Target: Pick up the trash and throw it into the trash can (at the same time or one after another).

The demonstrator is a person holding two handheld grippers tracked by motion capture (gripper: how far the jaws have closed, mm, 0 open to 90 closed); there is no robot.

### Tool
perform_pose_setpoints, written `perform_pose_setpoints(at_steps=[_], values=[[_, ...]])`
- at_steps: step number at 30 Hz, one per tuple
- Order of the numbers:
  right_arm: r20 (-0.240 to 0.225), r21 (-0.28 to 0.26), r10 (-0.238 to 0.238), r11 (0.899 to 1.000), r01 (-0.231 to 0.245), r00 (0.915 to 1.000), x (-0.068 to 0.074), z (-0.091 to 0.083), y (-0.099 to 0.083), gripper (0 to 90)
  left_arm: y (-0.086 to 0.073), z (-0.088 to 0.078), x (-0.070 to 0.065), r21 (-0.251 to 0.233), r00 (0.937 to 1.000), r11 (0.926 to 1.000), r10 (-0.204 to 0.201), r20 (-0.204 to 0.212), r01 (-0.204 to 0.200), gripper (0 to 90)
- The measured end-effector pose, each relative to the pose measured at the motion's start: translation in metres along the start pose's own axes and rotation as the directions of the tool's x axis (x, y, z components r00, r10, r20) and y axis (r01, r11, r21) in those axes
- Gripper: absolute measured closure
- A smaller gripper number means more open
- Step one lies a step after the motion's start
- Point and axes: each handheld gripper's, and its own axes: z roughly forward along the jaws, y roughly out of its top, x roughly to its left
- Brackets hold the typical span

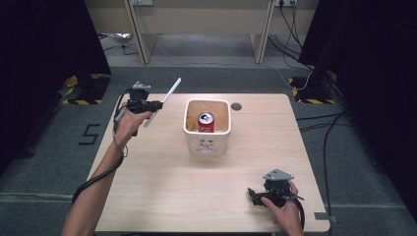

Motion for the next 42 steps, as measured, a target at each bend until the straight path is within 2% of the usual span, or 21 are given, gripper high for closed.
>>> perform_pose_setpoints(at_steps=[12,18,34,42], values=[[0.000,0.000,0.000,1.000,0.000,1.0000,0.000,0.000,0.000,0.6,0.029,-0.014,-0.024,-0.032,0.9976,0.9981,0.055,0.042,-0.054,79.1],[0.000,0.000,0.000,1.000,0.000,1.0000,0.000,0.000,0.000,0.6,0.038,-0.016,-0.037,-0.044,0.9948,0.9961,0.080,0.064,-0.077,79.0],[0.000,-0.001,-0.001,1.000,0.001,1.0000,0.000,0.000,0.000,0.6,0.062,-0.010,-0.074,-0.058,0.9832,0.9887,0.144,0.112,-0.138,79.0],[0.000,-0.001,-0.002,1.000,0.002,1.0000,0.000,0.000,0.000,0.6,0.069,0.000,-0.094,-0.059,0.9766,0.9852,0.167,0.135,-0.161,79.0]])
